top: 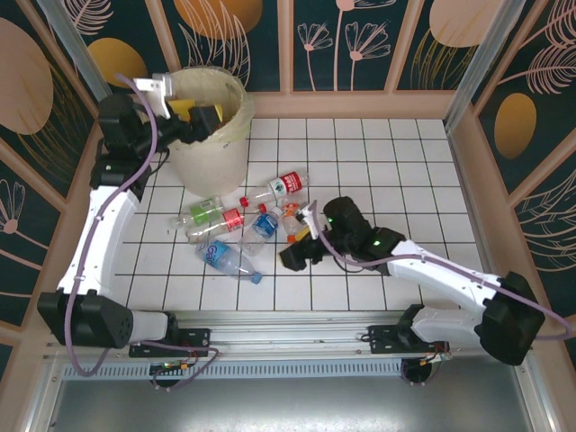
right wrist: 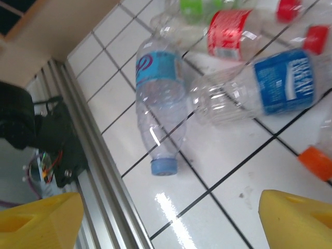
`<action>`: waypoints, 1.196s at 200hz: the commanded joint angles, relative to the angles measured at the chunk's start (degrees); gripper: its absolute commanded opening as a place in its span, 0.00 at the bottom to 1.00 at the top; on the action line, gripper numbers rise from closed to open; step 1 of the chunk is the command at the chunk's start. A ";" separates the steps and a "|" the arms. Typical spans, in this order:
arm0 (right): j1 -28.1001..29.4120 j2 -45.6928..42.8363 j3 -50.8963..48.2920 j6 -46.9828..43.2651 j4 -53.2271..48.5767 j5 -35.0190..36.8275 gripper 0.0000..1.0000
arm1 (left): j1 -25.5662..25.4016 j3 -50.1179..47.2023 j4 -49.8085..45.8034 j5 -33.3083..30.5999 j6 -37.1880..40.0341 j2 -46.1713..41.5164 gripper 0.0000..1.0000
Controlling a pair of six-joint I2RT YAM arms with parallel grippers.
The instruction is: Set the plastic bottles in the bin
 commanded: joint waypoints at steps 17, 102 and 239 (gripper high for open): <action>5.70 7.44 3.29 -0.95 2.34 5.14 0.82 | 0.14 -7.94 -5.12 6.54 2.02 -9.05 0.99; 10.31 25.44 8.90 0.00 8.66 5.25 0.73 | 0.14 -24.37 -7.42 2.45 -1.58 -23.14 0.98; 15.26 40.27 19.49 -2.20 2.57 9.99 0.62 | 0.14 -25.96 -5.27 2.71 -1.62 -24.31 0.99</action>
